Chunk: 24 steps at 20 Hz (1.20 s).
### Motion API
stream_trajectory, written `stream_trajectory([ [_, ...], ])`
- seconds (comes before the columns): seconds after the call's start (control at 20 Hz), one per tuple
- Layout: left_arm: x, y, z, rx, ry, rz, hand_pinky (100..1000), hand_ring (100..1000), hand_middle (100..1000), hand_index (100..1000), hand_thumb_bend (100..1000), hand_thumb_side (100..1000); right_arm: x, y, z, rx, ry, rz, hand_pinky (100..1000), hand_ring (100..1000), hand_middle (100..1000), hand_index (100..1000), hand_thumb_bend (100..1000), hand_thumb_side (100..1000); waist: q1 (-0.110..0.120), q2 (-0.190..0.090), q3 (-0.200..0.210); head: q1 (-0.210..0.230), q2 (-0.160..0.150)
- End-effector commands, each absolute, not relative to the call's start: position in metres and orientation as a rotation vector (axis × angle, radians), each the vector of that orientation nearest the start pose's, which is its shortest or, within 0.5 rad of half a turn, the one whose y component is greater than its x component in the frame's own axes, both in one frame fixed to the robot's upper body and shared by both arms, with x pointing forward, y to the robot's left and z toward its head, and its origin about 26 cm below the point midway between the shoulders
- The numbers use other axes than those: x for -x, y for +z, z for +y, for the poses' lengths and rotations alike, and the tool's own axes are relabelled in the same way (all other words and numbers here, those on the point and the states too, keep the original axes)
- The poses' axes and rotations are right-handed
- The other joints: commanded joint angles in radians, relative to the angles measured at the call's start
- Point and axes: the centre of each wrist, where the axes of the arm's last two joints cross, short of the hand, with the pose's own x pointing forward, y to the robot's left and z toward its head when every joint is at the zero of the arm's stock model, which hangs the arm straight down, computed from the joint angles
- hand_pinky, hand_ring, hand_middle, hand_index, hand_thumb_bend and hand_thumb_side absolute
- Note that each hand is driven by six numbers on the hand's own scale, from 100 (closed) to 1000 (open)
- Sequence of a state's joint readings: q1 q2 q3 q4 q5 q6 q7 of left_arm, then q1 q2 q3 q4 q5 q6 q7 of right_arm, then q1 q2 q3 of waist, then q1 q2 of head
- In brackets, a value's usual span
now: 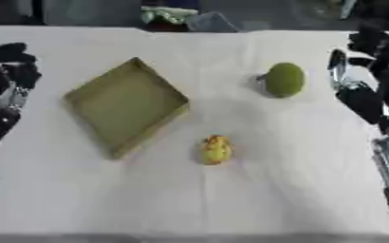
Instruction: Pick up objects on the table and place them in the box.
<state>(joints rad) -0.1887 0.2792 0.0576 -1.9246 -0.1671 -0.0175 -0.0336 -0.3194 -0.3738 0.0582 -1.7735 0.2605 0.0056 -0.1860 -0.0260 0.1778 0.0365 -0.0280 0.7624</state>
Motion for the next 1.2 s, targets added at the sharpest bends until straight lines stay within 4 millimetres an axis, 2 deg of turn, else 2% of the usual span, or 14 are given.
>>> stream_trajectory([
  [0.05, -0.295, 0.161, 0.285, -0.372, -0.413, -2.12, 659, 610, 647, 808, 454, 689, -0.339, 0.169, -0.279, 0.608, 0.517, -2.088, 753, 815, 779, 899, 258, 380, 0.0, -0.016, 0.003, -0.004, -0.001],
  [0.45, -0.295, 0.16, 0.284, -0.368, -0.429, -2.116, 659, 610, 647, 809, 455, 690, -0.343, 0.174, -0.274, 0.553, 0.858, -2.039, 780, 841, 811, 923, 336, 415, -0.005, -0.015, 0.014, -0.012, 0.007],
  [0.8, -0.296, 0.16, 0.283, -0.357, -0.446, -2.112, 660, 610, 647, 810, 453, 692, -0.348, 0.172, -0.261, 0.478, 1.164, -1.977, 790, 846, 819, 926, 342, 420, -0.009, -0.018, 0.027, -0.021, 0.008],
  [0.85, -0.296, 0.159, 0.283, -0.356, -0.446, -2.11, 660, 609, 647, 810, 453, 692, -0.348, 0.17, -0.257, 0.457, 1.204, -1.963, 791, 847, 813, 926, 504, 362, -0.009, -0.018, 0.028, -0.02, 0.008],
  [0.9, -0.296, 0.159, 0.283, -0.357, -0.447, -2.11, 660, 609, 647, 810, 452, 692, -0.349, 0.168, -0.253, 0.435, 1.244, -1.948, 792, 847, 820, 926, 340, 420, -0.009, -0.019, 0.028, -0.019, 0.008],
  [0.95, -0.296, 0.159, 0.283, -0.356, -0.448, -2.109, 660, 609, 647, 810, 452, 692, -0.35, 0.167, -0.249, 0.415, 1.28, -1.932, 792, 847, 817, 926, 428, 375, -0.009, -0.019, 0.029, -0.019, 0.008],
  [1.0, -0.296, 0.159, 0.283, -0.356, -0.449, -2.109, 660, 609, 647, 810, 453, 692, -0.352, 0.166, -0.245, 0.397, 1.312, -1.916, 793, 848, 821, 926, 339, 419, -0.009, -0.019, 0.03, -0.02, 0.008],
  [1.2, -0.296, 0.159, 0.283, -0.353, -0.451, -2.108, 660, 609, 647, 810, 452, 692, -0.356, 0.163, -0.235, 0.334, 1.417, -1.859, 795, 850, 824, 926, 337, 417, -0.01, -0.019, 0.032, -0.02, 0.008],
])
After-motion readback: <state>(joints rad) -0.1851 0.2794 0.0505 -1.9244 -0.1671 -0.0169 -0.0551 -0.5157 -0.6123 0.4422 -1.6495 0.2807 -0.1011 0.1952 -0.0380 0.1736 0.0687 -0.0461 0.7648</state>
